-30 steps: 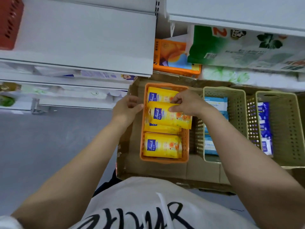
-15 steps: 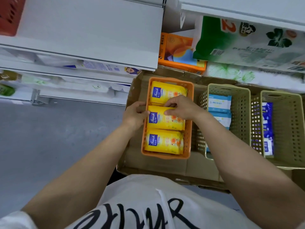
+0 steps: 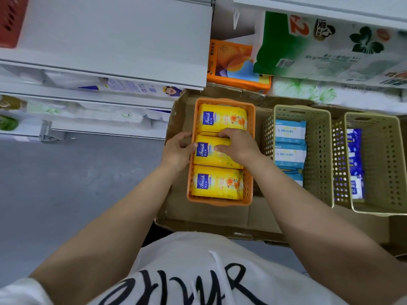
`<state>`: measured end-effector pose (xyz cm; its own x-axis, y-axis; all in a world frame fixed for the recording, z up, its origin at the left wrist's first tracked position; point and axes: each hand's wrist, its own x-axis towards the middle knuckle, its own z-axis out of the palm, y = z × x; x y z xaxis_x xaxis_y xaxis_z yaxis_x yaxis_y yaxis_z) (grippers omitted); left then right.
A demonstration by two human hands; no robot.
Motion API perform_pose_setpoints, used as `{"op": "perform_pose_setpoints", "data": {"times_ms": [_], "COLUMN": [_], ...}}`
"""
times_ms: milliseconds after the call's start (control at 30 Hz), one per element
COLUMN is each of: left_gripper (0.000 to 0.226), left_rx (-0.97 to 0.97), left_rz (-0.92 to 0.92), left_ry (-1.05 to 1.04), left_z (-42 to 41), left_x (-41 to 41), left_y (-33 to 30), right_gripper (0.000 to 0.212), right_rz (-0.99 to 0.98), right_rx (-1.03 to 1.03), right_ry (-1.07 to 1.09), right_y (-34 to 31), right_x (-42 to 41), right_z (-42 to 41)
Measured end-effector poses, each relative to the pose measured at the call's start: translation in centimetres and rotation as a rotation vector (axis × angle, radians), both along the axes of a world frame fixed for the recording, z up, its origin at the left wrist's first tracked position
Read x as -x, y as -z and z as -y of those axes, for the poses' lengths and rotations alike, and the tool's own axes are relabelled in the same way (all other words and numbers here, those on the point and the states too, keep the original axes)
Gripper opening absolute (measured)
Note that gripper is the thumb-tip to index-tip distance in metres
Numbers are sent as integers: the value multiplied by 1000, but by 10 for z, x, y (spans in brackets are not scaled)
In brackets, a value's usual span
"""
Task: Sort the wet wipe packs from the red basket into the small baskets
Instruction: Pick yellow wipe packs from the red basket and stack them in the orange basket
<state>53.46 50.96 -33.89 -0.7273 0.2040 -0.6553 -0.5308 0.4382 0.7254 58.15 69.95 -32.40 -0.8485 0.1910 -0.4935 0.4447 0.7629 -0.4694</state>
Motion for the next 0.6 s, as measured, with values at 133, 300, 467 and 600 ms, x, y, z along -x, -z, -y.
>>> {"op": "perform_pose_setpoints", "data": {"times_ms": [133, 300, 467, 600], "left_gripper": [35, 36, 44, 47], "left_rx": [31, 82, 154, 113], "left_rz": [-24, -47, -139, -270], "left_ry": [2, 43, 187, 271], "left_z": [-1, -2, 1, 23], "left_x": [-1, 1, 7, 21], "left_y": [-1, -10, -36, -80], "right_gripper": [43, 40, 32, 33], "right_rz": [2, 7, -53, -152], "right_rx": [-50, -119, -194, -311], "right_ry": [-34, -83, -71, -27], "right_y": [-3, -14, -49, -101], "right_x": [0, 1, 7, 13], "right_z": [2, 5, 7, 24]}}
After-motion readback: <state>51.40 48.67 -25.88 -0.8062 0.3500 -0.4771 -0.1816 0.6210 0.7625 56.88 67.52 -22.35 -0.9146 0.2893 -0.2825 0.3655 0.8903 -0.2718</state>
